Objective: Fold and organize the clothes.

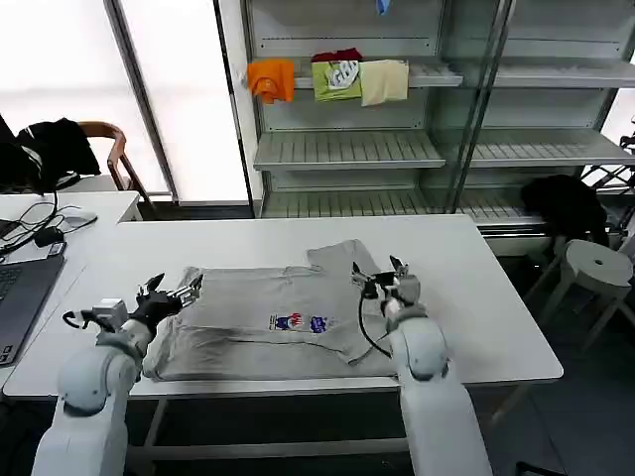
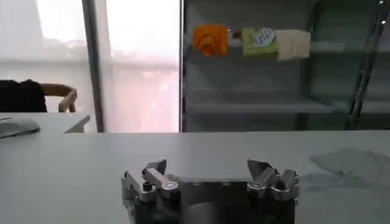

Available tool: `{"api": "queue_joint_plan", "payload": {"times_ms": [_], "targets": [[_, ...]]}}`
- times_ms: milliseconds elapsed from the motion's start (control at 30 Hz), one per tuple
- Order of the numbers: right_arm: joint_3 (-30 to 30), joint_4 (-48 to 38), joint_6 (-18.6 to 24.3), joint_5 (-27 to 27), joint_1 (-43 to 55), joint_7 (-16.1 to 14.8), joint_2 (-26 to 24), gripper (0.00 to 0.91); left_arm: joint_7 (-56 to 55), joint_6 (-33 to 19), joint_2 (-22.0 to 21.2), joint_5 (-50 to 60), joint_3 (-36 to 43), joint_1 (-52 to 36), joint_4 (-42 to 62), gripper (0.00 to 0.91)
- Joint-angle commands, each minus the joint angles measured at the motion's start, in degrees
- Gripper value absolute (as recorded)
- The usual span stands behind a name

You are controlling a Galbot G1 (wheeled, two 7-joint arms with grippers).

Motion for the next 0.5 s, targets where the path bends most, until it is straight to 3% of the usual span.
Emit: {"api": "queue_joint_plan", "payload": {"times_ms": [33,200,400,500], "targets": [[-0.1,-25.1,4.8,-1.6,14.3,0.1,2.8,0.907,3.7,0.0,0.3,5.9,4.5,-16.6,21.0,0.907],[-0.1,-30.1,8.3,-0.5,15.3,0.2,2.8,0.907,4.9,0.0,-0.4,8.5,4.5,-16.8,22.9,0.907],[-0.5,-32.6,9.6,2.4,15.4,-0.6,2.8,0.907,5.2,-0.1,-1.1,10.2,4.3,-16.8,24.9,0.907],[-0.5,-33.1,9.6,3.1,15.2,-0.8,2.8,0.836,5.2,-0.1,-1.1,11.1,4.3,-16.6,25.4,0.907]]}}
